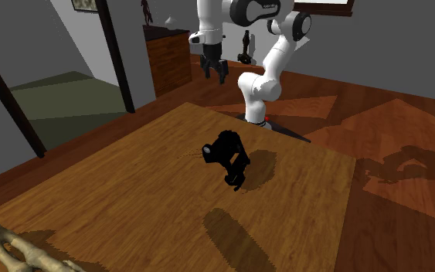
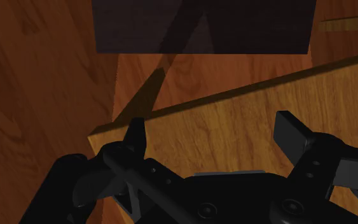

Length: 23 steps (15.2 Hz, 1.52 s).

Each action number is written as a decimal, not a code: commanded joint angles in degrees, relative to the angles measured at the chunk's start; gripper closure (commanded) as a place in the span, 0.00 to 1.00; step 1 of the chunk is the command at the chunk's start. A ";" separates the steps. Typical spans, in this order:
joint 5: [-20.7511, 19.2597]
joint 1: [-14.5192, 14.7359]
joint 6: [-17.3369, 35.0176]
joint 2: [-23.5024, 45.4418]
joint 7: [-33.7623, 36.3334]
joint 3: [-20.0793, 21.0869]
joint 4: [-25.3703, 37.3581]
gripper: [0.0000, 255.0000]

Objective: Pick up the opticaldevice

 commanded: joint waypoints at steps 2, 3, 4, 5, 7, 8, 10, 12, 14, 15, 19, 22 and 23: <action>0.70 0.78 0.86 1.73 -0.21 0.42 0.84 0.00; 1.38 1.55 1.68 3.46 -0.44 0.84 1.72 0.00; 2.04 2.30 2.46 5.19 -0.68 1.26 2.65 0.00; 2.68 3.03 3.19 6.92 -0.94 1.68 3.63 0.00; 3.92 4.45 4.52 10.36 -1.50 2.52 5.73 0.00; 4.50 5.15 5.12 12.08 -1.79 2.94 6.85 0.00; 5.63 6.47 6.17 15.48 -2.40 3.80 9.22 0.00; 6.67 7.74 7.05 18.85 -3.03 4.68 11.76 0.00; 7.63 8.93 7.75 22.20 -3.67 5.58 14.47 0.00; 8.08 9.50 8.03 23.86 -3.99 6.05 15.89 0.00; 9.62 11.68 8.72 30.45 -5.21 7.94 22.00 0.00; 10.50 13.22 8.80 35.35 -6.03 9.43 27.03 0.00; 10.73 13.72 8.75 36.99 -6.28 9.94 28.79 0.00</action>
